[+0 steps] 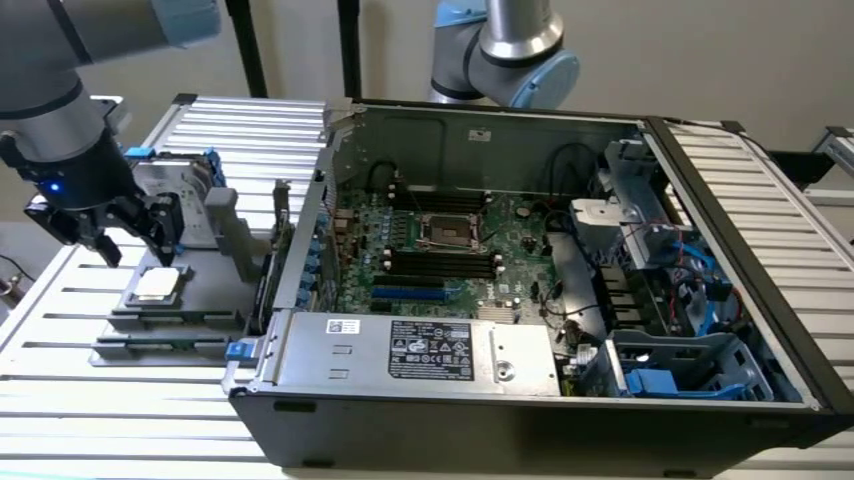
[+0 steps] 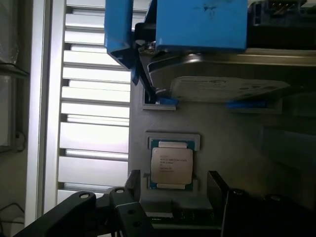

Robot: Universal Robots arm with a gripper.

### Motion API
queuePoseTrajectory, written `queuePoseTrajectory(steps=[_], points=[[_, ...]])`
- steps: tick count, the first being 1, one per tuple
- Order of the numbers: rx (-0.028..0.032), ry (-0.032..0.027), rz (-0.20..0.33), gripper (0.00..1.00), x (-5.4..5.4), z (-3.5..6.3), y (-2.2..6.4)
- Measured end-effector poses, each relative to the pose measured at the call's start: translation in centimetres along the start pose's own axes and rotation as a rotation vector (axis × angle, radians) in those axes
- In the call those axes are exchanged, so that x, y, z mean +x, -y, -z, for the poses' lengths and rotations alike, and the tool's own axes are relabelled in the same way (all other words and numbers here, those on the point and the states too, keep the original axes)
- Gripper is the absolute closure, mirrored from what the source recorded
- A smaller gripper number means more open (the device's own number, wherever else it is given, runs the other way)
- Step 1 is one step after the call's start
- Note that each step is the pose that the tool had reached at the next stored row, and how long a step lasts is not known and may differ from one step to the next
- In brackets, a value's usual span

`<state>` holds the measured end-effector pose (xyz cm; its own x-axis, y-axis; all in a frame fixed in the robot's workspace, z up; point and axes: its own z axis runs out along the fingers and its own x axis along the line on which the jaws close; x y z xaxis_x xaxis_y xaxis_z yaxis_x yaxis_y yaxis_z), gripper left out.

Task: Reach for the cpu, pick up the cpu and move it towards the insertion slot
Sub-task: 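Pick up the cpu and move it towards the insertion slot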

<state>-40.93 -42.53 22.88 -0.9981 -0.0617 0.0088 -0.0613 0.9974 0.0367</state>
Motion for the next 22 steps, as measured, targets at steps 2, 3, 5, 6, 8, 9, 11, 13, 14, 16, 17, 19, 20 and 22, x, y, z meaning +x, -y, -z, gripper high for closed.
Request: queuePoseTrajectory(steps=[2,3,5,6,8,9,11,13,14,16,17,19,20,22], points=[[0.0,0.0,0.0,0.35,0.0,-0.36,0.01],[-0.0001,0.0001,0.0,0.35,0.0,-0.55,0.02],[0.0,0.0,0.0,0.35,0.0,-0.92,0.03],[0.0,-0.0001,0.0,0.35,0.0,-1.09,0.04],[0.0,0.0,0.0,0.35,0.0,-1.45,0.05],[0.0,0.0,0.0,0.35,0.1,-1.63,0.06],[0.0,0.0,0.0,0.35,0.1,-2.0,0.07],[0.0005,0.0,0.0,0.35,0.1,-2.37,0.08],[0.0009,0.0,0.0,0.35,0.1,-2.55,0.09],[0.0016,0.0003,0.0,0.35,0.1,-2.91,0.1],[0.0021,0.0001,0.0,0.35,0.1,-3.08,0.11],[0.0037,0.0001,0.0,0.35,0.1,-3.32,0.12],[0.0051,0.0,0.0,0.35,0.1,-3.4,0.12],[0.0087,-0.0003,0.0,0.35,0.0,-3.46,0.12]])
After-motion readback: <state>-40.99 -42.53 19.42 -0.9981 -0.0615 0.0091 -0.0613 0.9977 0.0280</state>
